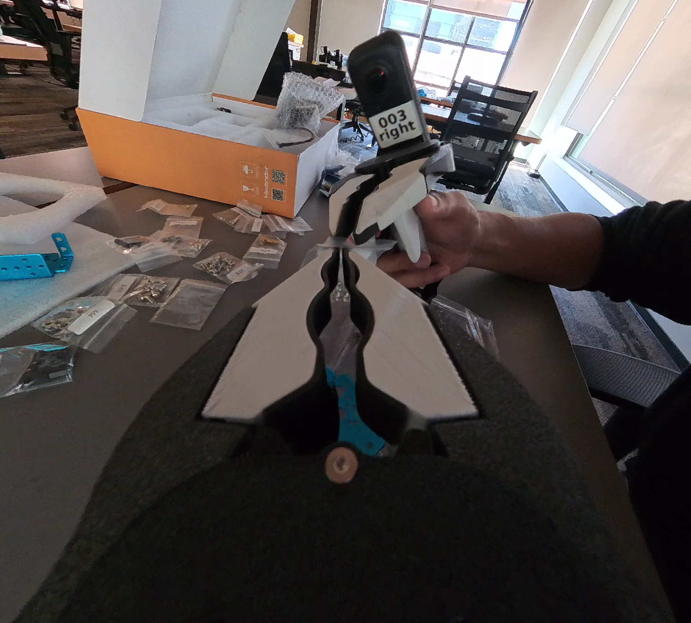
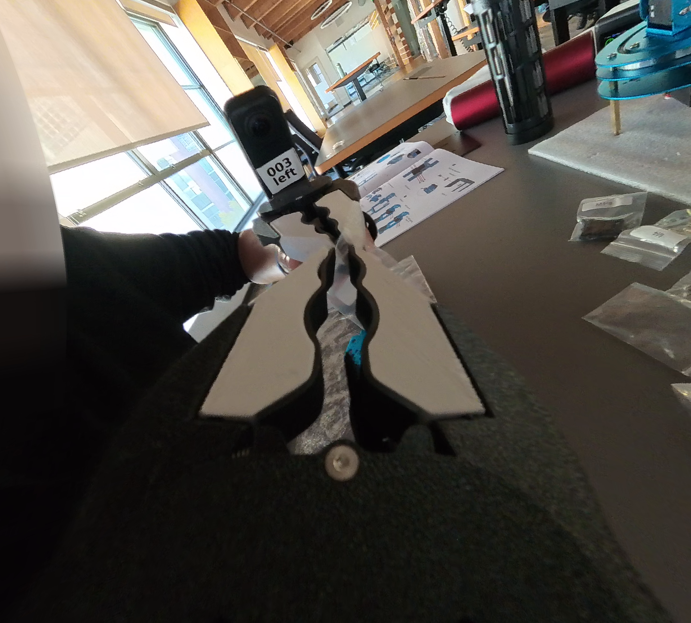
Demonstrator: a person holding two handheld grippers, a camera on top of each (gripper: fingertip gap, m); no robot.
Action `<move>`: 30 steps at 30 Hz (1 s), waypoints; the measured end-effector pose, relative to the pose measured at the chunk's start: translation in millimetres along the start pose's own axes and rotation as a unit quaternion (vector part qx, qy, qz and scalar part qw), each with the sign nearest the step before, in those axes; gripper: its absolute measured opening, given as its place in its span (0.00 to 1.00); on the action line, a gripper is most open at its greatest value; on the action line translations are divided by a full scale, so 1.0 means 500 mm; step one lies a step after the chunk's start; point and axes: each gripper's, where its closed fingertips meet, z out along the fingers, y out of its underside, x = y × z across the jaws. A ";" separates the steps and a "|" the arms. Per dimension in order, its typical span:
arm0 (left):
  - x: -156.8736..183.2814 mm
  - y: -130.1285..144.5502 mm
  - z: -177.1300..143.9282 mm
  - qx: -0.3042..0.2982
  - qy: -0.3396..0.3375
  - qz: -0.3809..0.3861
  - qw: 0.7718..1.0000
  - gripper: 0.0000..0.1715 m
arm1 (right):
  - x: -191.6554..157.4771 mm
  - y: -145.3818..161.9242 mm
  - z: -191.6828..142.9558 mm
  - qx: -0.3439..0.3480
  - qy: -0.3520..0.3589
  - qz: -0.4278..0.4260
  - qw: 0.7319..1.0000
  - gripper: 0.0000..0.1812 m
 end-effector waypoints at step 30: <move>0.005 -0.016 -0.007 0.004 0.038 -0.052 0.998 0.12 | 0.028 -0.012 -0.011 -0.037 0.152 -0.158 0.975 0.00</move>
